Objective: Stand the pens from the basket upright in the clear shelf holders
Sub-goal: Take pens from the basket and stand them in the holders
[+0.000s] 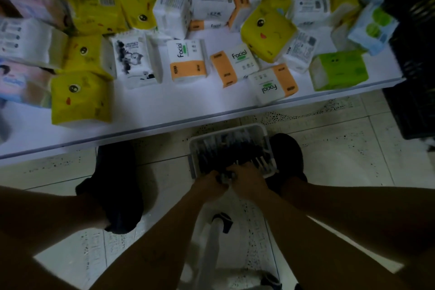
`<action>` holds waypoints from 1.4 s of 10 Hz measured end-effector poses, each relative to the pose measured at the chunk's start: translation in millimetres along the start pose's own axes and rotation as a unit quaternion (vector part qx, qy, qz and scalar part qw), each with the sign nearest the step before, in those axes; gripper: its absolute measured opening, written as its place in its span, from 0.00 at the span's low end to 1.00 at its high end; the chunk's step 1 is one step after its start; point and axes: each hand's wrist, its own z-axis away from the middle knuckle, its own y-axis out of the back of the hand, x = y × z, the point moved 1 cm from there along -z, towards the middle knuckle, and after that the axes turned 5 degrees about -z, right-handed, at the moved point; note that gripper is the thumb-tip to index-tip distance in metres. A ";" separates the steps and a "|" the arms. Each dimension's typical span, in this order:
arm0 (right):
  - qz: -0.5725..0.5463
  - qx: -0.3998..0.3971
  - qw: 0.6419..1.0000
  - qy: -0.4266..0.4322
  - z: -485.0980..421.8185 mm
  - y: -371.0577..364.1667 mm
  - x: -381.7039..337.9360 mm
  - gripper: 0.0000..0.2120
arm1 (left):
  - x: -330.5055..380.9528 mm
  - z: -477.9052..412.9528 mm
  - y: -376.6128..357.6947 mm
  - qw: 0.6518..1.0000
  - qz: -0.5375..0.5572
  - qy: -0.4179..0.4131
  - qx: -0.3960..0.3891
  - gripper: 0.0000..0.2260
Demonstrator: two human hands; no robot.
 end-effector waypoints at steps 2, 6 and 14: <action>0.107 -0.049 0.993 -0.017 -1.5 -4.5 -2.7 0.20 | -6.2 -3.8 -3.3 0.997 0.062 -0.004 0.044 0.13; 0.003 -0.007 0.998 -0.066 -4.7 1.2 -9.5 0.09 | -16.3 18.5 -4.2 0.950 0.212 0.111 0.202 0.16; -0.173 0.059 0.972 -0.144 77.3 49.6 -60.0 0.22 | 18.6 109.1 26.2 0.948 0.238 -0.025 0.210 0.11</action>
